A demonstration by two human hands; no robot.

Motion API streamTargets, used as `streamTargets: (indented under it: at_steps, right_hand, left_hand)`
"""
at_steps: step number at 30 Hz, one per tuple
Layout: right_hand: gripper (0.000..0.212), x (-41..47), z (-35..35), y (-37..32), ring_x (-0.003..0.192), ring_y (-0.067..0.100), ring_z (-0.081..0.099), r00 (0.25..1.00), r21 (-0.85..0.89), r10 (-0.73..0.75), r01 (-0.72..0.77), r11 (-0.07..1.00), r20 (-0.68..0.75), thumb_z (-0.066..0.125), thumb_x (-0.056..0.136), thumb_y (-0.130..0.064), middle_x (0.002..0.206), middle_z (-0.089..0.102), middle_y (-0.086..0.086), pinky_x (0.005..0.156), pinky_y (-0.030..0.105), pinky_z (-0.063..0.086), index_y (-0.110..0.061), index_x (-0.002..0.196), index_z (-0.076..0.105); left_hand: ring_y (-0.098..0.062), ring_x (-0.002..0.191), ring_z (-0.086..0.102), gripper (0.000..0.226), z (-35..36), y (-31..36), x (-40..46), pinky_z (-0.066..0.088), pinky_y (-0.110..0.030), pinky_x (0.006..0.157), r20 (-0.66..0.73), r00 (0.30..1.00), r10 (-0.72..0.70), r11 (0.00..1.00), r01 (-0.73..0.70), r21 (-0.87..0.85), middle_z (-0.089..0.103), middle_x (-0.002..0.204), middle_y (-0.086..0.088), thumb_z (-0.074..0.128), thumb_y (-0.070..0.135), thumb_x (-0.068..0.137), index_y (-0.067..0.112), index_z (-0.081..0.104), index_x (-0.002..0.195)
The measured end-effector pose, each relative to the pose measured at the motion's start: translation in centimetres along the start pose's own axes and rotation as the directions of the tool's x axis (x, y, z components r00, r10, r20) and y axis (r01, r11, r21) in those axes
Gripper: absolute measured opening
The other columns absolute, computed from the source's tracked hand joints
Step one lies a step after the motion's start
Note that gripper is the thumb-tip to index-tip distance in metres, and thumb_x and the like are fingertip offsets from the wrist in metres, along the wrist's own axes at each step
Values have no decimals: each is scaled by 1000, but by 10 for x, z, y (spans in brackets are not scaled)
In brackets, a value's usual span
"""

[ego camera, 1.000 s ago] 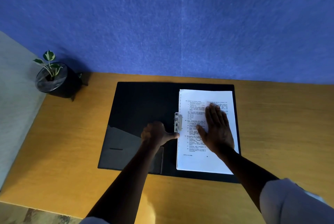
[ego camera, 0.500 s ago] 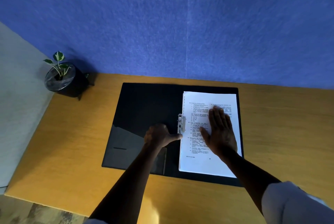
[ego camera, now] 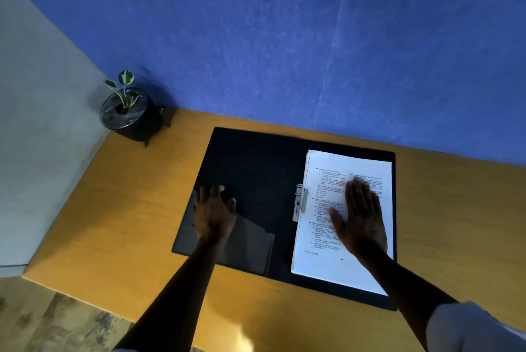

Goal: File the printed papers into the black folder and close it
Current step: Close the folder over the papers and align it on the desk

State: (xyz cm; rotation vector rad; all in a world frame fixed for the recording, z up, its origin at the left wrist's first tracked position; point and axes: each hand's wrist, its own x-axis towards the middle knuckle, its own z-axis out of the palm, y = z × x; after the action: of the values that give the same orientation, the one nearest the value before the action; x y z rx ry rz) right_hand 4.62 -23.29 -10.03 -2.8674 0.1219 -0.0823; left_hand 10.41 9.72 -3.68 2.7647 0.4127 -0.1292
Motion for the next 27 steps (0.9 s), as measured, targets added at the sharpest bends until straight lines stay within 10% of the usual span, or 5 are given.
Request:
streamTargets:
  at_steps: [15, 27]
  right_hand:
    - [81, 1, -6, -3, 155, 32, 13, 1000, -16, -14, 14, 1000, 13, 32, 98, -58, 166, 18, 17, 126, 49, 15, -4, 158, 19]
    - [82, 1, -7, -4, 155, 34, 14, 1000, -12, -23, 23, 1000, 19, 27, 97, -60, 166, 20, 18, 127, 49, 13, -5, 158, 19]
  left_hand:
    - [-42, 117, 45, 58, 13, -12, -104, 45, -50, 93, 54, 960, -276, 932, 281, -231, 46, 125, -19, 73, 25, 82, 6, 48, 130]
    - [-45, 99, 53, 41, 25, 9, -174, 44, -40, 75, 233, 833, -501, 642, 539, -546, 45, 120, -18, 70, 20, 89, 4, 51, 122]
